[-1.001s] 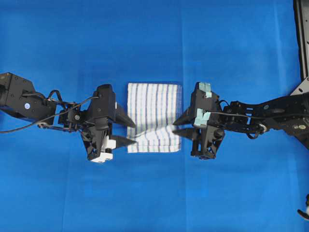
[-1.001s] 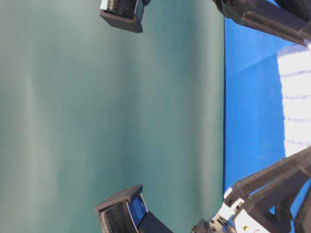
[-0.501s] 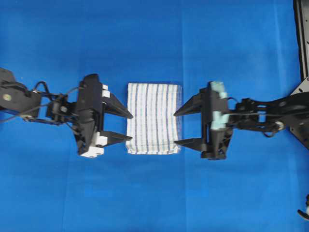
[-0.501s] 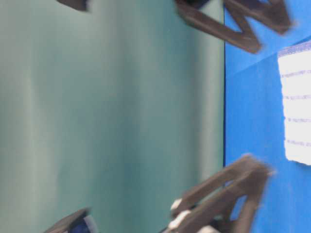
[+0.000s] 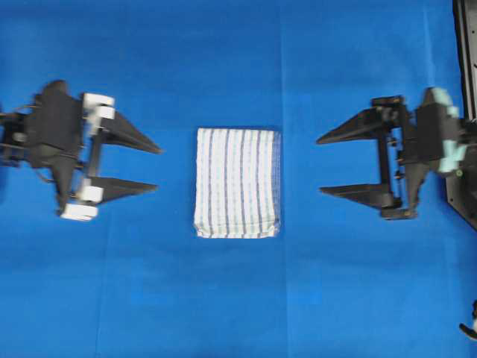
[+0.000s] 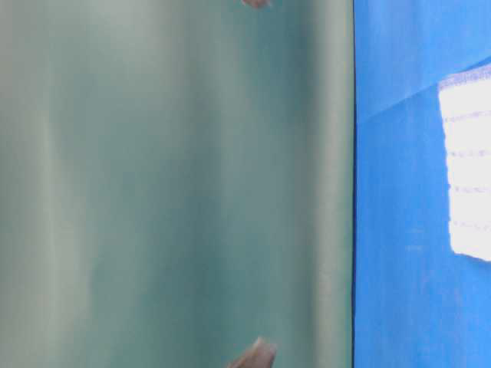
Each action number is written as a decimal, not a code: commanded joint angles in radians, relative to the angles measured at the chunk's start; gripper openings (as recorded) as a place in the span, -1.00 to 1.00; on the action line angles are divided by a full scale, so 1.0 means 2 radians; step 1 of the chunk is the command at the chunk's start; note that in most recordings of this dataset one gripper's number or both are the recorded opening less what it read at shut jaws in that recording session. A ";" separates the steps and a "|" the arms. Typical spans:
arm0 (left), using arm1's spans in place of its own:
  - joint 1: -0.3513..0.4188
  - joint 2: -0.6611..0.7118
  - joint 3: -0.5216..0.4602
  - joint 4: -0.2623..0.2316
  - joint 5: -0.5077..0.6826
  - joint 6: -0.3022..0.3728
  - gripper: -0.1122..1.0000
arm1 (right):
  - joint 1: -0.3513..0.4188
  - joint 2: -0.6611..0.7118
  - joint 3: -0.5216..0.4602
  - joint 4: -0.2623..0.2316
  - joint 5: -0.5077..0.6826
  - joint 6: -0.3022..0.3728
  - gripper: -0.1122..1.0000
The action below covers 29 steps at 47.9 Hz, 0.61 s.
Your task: Fold the blue towel.
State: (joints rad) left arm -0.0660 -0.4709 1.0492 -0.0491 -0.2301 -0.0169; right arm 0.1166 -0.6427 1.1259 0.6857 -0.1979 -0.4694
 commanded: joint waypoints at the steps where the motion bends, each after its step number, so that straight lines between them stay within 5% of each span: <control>1: 0.005 -0.038 0.016 0.002 -0.009 0.001 0.33 | -0.006 -0.037 0.015 -0.002 0.004 -0.006 0.81; 15: 0.007 -0.157 0.097 0.002 -0.017 0.015 0.33 | -0.011 -0.126 0.091 -0.002 0.001 -0.017 0.80; 29: 0.006 -0.225 0.163 0.002 -0.027 0.017 0.33 | -0.011 -0.142 0.133 0.002 -0.012 -0.017 0.80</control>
State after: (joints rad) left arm -0.0552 -0.9050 1.3606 -0.0476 -0.2730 0.0138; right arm 0.0966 -0.9281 1.3929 0.6872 -0.2010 -0.5031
